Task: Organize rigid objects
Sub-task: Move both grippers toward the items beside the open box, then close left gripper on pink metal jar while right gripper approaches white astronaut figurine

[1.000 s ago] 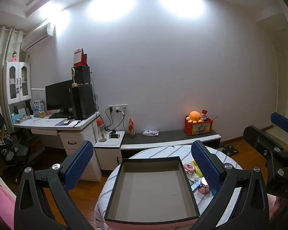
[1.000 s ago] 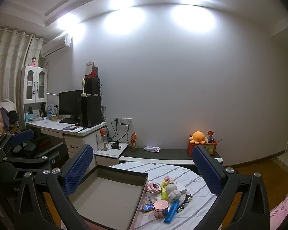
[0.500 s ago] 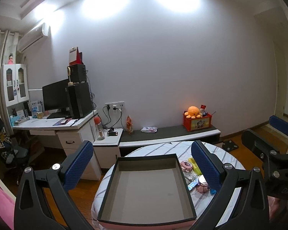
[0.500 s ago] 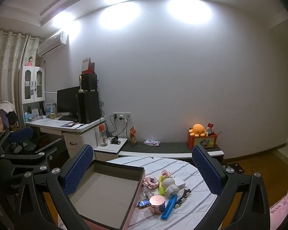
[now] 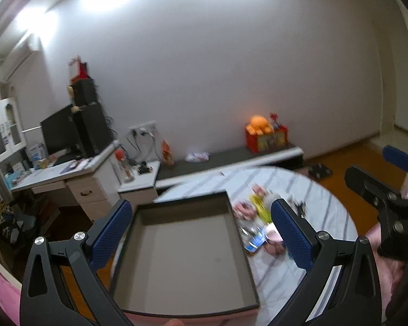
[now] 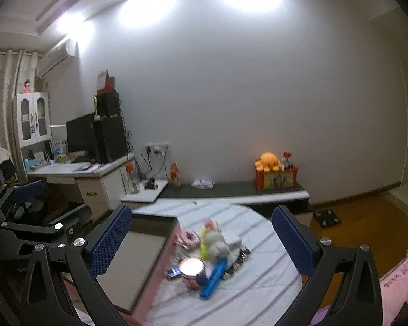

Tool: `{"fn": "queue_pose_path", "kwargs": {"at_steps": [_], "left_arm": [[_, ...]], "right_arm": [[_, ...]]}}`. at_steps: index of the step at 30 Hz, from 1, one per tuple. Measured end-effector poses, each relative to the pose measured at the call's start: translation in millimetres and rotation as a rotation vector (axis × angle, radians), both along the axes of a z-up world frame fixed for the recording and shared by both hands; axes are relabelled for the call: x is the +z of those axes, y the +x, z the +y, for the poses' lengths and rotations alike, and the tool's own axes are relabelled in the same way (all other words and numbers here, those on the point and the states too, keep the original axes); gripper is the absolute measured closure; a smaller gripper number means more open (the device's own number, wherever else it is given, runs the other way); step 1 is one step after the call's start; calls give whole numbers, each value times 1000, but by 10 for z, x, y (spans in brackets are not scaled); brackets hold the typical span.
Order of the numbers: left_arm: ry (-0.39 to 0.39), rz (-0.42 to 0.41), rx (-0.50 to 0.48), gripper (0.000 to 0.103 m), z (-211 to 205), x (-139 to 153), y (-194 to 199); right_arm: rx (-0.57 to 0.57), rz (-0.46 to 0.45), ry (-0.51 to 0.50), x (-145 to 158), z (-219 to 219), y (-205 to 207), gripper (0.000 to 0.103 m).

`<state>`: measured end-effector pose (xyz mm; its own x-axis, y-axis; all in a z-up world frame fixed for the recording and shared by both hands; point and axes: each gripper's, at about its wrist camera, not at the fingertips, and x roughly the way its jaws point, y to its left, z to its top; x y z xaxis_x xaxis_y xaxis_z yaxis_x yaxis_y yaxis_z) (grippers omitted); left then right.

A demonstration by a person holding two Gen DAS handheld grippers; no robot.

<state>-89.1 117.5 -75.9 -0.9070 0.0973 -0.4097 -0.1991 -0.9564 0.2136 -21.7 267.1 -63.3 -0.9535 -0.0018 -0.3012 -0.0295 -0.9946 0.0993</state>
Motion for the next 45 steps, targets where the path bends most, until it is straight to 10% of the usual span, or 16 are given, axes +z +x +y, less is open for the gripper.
{"fn": "queue_pose_path", "kwargs": {"at_steps": [16, 34, 45], "left_arm": [[-219, -281, -10, 0, 761, -942, -712], [-375, -374, -147, 2, 1254, -1295, -988], [-306, -526, -226, 48, 1329, -1403, -1112]], "right_arm": [[6, -297, -16, -1130, 648, -623, 0], [160, -414, -103, -1518, 936, -1017, 0], [215, -432, -130, -1594, 941, -1093, 0]]}}
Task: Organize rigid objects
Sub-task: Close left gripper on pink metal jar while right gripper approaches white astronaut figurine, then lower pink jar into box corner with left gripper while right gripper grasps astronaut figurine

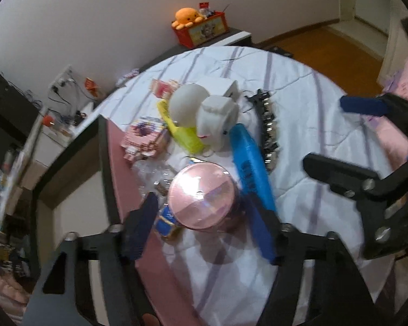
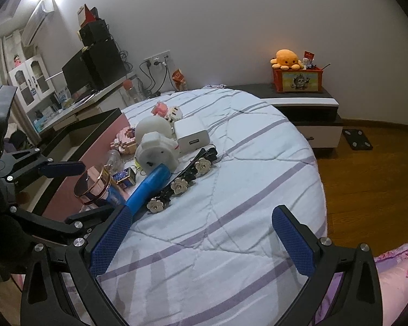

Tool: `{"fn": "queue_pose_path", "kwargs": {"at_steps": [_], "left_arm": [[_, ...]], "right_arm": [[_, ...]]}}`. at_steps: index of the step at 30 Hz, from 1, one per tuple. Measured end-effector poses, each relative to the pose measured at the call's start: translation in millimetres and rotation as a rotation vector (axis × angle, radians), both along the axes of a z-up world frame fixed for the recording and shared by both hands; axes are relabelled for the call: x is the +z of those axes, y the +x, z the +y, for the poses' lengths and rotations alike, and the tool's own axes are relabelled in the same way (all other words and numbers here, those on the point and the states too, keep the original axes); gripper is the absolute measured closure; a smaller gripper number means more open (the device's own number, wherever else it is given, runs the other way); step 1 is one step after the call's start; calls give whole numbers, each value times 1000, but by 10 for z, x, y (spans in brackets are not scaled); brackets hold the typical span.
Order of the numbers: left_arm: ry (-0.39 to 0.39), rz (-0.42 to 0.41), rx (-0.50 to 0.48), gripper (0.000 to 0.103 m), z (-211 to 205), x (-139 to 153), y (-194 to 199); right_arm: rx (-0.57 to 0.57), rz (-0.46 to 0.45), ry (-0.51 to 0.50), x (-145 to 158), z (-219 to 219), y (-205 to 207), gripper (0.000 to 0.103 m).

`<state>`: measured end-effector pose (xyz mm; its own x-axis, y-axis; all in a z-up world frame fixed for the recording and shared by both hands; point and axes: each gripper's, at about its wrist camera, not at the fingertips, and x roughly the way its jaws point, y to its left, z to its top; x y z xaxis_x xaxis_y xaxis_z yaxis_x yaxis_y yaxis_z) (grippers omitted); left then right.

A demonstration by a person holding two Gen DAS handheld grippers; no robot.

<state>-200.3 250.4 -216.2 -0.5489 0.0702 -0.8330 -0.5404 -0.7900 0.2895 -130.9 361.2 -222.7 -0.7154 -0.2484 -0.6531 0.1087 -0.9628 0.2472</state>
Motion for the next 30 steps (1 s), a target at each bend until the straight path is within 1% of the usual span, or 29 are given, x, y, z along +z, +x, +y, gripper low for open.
{"fn": "queue_pose_path", "kwargs": {"at_steps": [1, 5, 9, 15, 20, 23, 30], "left_arm": [[19, -11, -1, 48, -14, 12, -1], [30, -16, 4, 49, -43, 21, 1], [58, -24, 3, 51, -90, 59, 18], [100, -18, -13, 53, -164, 180, 102], [134, -15, -15, 53, -247, 234, 98], [162, -25, -20, 53, -309, 260, 107], [228, 1, -19, 53, -500, 440, 159]], "right_arm": [[1, 0, 0, -5, -3, -6, 0], [20, -8, 3, -28, -49, -35, 0], [21, -13, 5, -40, -47, -32, 0], [16, -14, 13, -7, -53, -47, 0], [20, -23, 23, -2, -101, -82, 0], [24, -30, 28, -5, -135, -102, 0], [9, -16, 54, 138, -147, -200, 0]]}}
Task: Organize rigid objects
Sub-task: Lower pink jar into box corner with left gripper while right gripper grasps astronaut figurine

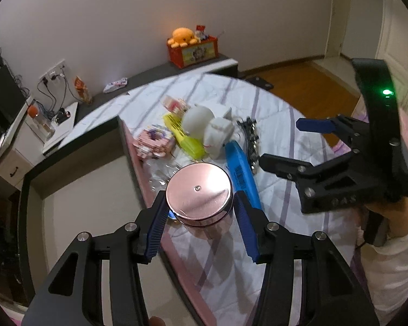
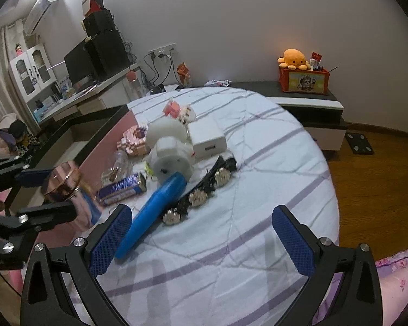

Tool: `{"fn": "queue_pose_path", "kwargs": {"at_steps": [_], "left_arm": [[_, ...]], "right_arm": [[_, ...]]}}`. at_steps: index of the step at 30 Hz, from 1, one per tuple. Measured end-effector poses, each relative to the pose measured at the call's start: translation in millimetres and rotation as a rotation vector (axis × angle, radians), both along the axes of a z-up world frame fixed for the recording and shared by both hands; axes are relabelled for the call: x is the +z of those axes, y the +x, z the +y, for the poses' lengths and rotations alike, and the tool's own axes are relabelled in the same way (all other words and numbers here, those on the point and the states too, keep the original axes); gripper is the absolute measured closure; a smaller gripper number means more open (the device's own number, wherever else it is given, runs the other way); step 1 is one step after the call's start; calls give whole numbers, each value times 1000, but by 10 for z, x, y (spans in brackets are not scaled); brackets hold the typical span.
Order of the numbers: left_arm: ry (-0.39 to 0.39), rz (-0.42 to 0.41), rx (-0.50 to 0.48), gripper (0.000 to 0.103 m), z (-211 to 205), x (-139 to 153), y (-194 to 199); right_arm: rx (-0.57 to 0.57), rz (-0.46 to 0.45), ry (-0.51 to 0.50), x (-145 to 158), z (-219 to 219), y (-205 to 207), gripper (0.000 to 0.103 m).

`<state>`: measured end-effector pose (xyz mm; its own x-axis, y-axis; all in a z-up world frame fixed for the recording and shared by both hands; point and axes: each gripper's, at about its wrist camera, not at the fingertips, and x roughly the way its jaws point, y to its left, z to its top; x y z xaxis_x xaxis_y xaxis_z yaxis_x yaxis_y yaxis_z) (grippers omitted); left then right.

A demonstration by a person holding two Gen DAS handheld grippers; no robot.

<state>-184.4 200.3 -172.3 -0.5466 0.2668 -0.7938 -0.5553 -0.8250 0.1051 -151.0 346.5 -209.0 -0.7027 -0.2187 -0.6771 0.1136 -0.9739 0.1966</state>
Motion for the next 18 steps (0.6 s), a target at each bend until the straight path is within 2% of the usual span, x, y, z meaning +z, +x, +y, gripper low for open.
{"fn": "queue_pose_path", "kwargs": {"at_steps": [9, 12, 14, 15, 18], "left_arm": [[58, 64, 66, 53, -446, 280, -46], [52, 66, 104, 53, -628, 270, -111], [53, 63, 122, 53, -736, 260, -137], [47, 64, 134, 53, -793, 251, -151], [40, 66, 165, 55, -970, 207, -183]], "right_arm": [[59, -14, 34, 24, -227, -298, 1], [87, -30, 50, -2, -357, -405, 12], [103, -37, 53, -11, -420, -486, 24], [106, -47, 58, -19, -452, -547, 34], [110, -69, 71, -55, -501, -659, 42]]}}
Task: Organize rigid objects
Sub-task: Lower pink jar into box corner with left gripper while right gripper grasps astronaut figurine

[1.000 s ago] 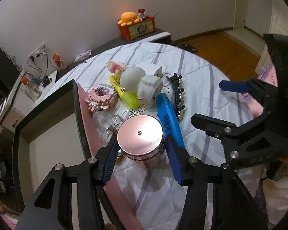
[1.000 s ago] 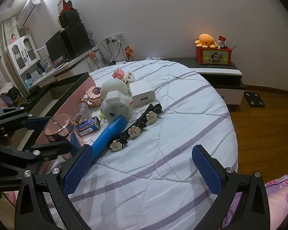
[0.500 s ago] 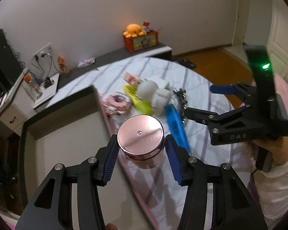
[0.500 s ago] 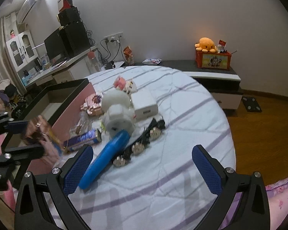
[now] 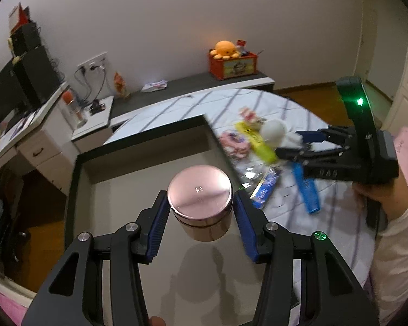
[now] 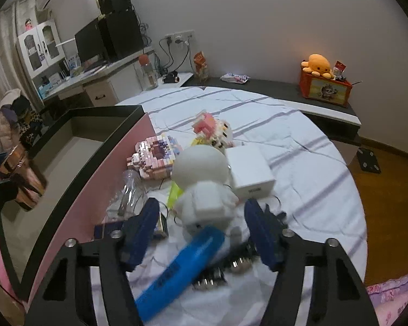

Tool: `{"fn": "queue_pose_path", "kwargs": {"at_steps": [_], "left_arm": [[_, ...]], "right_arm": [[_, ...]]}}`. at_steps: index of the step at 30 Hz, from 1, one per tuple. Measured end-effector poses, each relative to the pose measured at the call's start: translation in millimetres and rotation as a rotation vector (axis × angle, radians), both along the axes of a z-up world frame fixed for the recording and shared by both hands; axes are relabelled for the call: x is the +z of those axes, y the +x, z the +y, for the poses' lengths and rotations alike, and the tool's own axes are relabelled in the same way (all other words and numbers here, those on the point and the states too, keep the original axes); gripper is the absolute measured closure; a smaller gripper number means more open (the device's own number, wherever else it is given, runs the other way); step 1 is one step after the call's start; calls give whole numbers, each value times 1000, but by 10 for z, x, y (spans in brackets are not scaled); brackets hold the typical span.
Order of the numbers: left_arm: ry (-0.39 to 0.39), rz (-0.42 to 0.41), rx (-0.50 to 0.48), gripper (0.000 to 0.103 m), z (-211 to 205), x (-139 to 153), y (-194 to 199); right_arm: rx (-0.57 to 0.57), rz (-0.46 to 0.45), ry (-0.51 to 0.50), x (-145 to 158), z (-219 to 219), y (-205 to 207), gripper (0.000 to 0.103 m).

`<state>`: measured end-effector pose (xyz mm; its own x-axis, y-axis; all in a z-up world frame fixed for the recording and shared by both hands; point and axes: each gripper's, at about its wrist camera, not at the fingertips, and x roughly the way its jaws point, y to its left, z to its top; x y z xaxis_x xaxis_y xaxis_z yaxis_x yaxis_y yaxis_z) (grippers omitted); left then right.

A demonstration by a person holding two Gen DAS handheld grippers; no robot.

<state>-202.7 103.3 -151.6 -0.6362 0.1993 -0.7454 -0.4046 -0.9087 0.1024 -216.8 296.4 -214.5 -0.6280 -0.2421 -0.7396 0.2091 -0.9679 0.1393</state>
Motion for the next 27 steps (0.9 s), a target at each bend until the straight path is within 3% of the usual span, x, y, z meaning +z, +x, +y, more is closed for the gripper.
{"fn": "queue_pose_path", "kwargs": {"at_steps": [11, 13, 17, 23, 27], "left_arm": [[12, -64, 55, 55, -491, -289, -41], [15, -79, 61, 54, -553, -336, -27], [14, -83, 75, 32, -646, -391, 18], [33, -55, 78, 16, -734, -342, 92], [48, -59, 98, 13, -808, -348, 88]], "right_arm": [[-8, -68, 50, -77, -75, -199, 43], [-1, -75, 41, -68, -73, -212, 49], [-2, -84, -1, -54, -22, -198, 52], [-45, -33, -2, 161, 5, -43, 52], [4, 30, -4, 518, -245, 169, 52]]}}
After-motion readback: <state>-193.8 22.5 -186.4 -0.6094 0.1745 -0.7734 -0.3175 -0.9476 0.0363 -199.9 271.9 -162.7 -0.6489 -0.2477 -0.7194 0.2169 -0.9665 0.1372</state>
